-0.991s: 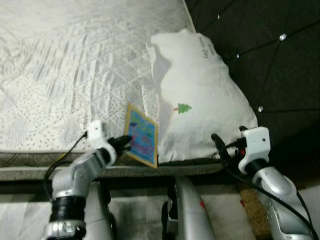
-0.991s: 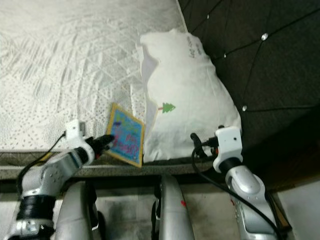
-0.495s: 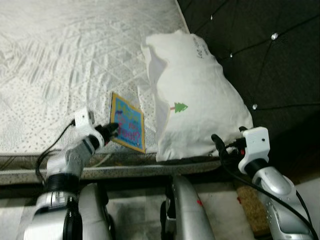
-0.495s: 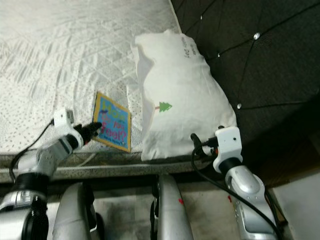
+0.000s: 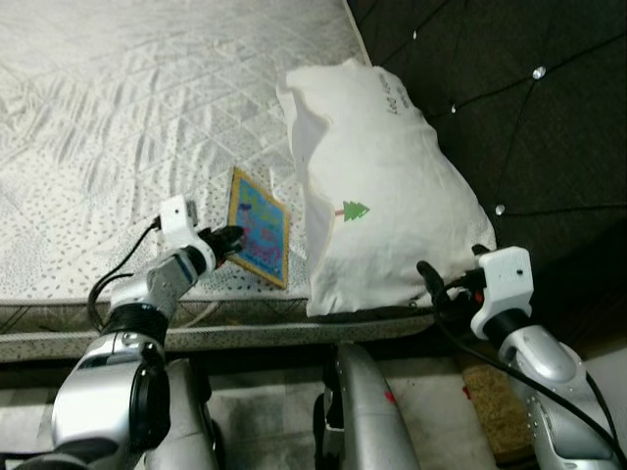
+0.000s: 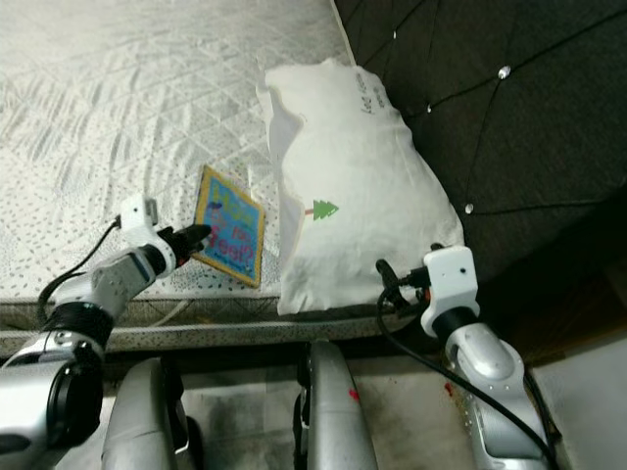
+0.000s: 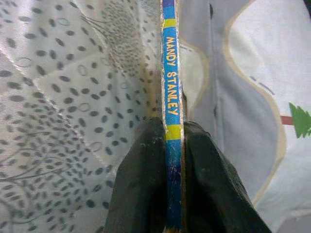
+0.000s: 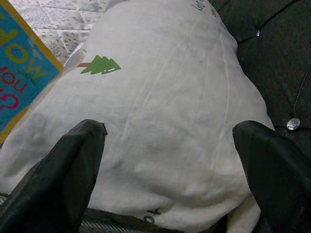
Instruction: Clean up the room
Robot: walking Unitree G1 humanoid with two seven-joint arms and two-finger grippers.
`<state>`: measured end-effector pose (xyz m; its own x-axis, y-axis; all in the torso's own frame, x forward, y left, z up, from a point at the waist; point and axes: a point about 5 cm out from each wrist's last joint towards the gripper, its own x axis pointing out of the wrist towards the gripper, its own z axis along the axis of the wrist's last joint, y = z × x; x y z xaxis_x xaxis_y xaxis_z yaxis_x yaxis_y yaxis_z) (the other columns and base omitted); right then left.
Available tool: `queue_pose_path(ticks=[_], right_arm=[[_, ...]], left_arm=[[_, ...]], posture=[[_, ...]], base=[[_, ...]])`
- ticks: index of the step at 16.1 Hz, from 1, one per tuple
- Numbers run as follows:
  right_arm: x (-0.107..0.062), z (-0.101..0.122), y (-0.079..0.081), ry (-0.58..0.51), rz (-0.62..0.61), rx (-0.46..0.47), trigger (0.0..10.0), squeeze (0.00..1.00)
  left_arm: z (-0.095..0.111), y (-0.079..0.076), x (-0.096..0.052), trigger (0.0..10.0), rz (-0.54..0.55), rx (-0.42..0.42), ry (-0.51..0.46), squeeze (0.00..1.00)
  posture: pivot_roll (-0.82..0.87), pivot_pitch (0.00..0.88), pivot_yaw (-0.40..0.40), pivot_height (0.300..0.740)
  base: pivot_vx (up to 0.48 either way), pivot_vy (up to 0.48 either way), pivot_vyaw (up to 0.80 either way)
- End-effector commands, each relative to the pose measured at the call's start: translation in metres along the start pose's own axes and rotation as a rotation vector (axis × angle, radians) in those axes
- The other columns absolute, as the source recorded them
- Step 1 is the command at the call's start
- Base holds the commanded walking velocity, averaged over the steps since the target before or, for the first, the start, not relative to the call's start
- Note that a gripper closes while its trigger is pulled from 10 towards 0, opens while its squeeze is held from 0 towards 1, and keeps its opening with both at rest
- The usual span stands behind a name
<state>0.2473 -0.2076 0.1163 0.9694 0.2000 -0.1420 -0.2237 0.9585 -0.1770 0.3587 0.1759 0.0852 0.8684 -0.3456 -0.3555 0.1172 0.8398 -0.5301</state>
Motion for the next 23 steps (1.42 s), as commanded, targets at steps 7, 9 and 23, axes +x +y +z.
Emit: queue_pose_path(ticks=[7,9,23], right_arm=[[-0.003,0.003,-0.005,0.002,-0.011,-0.024,10.0,0.00],[-0.003,0.003,-0.004,0.002,-0.008,-0.024,10.0,0.00],[0.000,-0.002,0.000,0.006,0.007,-0.024,10.0,0.00]], left_arm=[[-0.020,-0.016,0.010,10.0,-0.100,-0.016,0.087,0.00],[-0.023,-0.015,0.009,10.0,-0.101,-0.022,0.096,0.00],[0.003,0.026,-0.009,10.0,0.092,0.023,-0.007,1.00]], posture=[[-0.20,0.139,-0.195,0.582],[-0.20,0.138,-0.195,0.582],[-0.18,0.134,-0.185,0.582]], base=[[0.000,0.000,0.00],[0.000,0.000,0.00],[0.000,0.000,0.00]])
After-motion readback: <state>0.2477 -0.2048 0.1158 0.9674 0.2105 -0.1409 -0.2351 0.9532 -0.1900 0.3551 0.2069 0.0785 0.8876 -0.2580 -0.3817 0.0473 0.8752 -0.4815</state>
